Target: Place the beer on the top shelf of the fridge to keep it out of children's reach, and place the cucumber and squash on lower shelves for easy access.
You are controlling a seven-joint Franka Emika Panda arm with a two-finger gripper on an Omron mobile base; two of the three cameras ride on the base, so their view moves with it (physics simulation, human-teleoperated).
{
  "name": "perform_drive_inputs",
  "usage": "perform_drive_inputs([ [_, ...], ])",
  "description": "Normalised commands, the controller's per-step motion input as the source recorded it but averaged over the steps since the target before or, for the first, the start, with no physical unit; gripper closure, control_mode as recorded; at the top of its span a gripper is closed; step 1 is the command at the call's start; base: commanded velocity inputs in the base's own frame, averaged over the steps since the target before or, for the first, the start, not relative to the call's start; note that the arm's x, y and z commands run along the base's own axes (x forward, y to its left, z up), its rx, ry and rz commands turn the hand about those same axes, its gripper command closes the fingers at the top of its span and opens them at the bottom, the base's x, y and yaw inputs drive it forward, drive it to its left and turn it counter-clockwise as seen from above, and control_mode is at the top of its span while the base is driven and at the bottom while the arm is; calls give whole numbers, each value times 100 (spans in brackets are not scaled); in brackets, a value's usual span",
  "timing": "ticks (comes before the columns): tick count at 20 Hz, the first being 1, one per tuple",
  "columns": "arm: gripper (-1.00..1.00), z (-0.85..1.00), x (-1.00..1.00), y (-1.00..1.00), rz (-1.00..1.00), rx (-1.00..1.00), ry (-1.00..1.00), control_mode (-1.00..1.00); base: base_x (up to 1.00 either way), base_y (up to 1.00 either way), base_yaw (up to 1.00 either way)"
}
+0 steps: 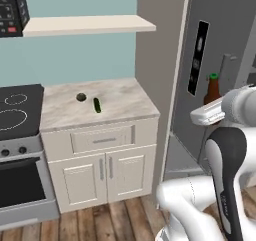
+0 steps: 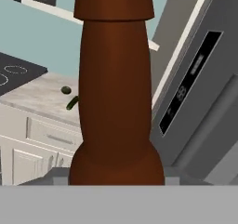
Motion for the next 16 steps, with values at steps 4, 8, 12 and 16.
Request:
perform_drive_inputs([
  [4, 100, 0, 0, 0, 0, 0, 0, 100, -3, -57, -6],
  [8, 100, 0, 0, 0, 0, 0, 0, 100, 0, -65, -6],
  [12, 100, 0, 0, 0, 0, 0, 0, 100, 0, -71, -5],
  [16, 100, 0, 0, 0, 0, 0, 0, 100, 0, -74, -4],
])
